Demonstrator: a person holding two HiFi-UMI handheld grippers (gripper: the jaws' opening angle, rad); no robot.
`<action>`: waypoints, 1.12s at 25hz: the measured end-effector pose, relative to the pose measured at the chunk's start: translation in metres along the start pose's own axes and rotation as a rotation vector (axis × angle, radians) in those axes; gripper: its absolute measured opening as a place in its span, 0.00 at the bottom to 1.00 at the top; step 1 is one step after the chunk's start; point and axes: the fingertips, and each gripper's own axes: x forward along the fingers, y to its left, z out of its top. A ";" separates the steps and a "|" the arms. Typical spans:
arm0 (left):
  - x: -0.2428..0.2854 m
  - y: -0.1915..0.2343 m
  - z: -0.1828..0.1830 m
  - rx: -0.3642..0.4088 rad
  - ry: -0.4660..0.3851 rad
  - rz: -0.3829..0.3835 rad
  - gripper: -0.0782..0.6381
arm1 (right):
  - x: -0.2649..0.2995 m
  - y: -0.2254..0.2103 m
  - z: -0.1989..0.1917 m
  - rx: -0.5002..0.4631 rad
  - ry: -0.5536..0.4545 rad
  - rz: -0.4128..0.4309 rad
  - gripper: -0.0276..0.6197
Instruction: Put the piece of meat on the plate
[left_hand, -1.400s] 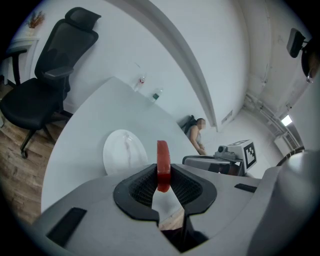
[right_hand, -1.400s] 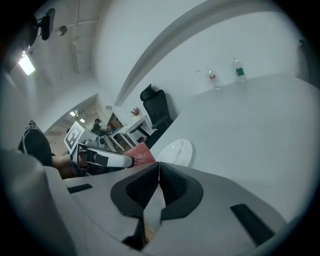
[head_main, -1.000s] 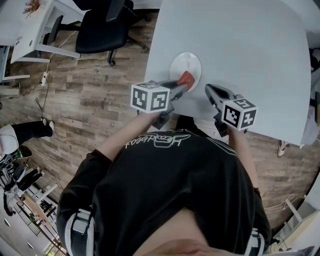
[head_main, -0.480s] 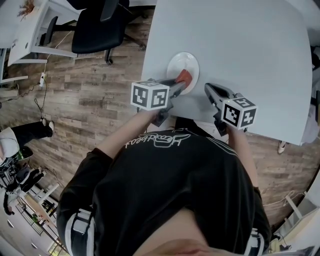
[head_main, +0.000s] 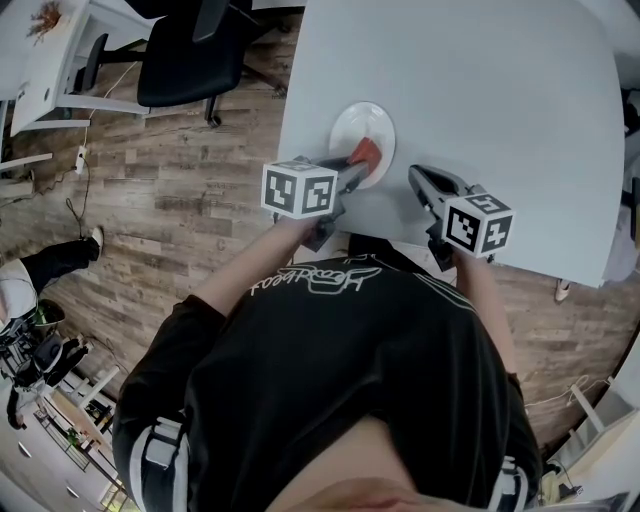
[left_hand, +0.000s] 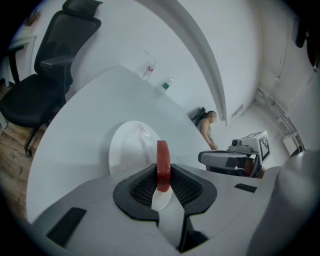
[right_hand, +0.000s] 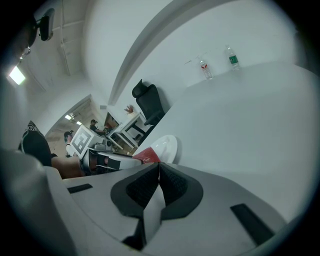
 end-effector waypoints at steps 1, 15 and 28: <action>0.001 0.001 0.000 -0.002 -0.002 -0.002 0.22 | 0.001 -0.001 -0.001 0.003 0.001 0.000 0.06; 0.002 0.011 -0.004 0.158 0.047 0.103 0.28 | 0.005 0.000 -0.002 0.008 0.008 0.004 0.06; 0.002 0.023 0.002 0.189 0.017 0.154 0.40 | 0.008 -0.001 -0.005 0.008 0.011 0.008 0.06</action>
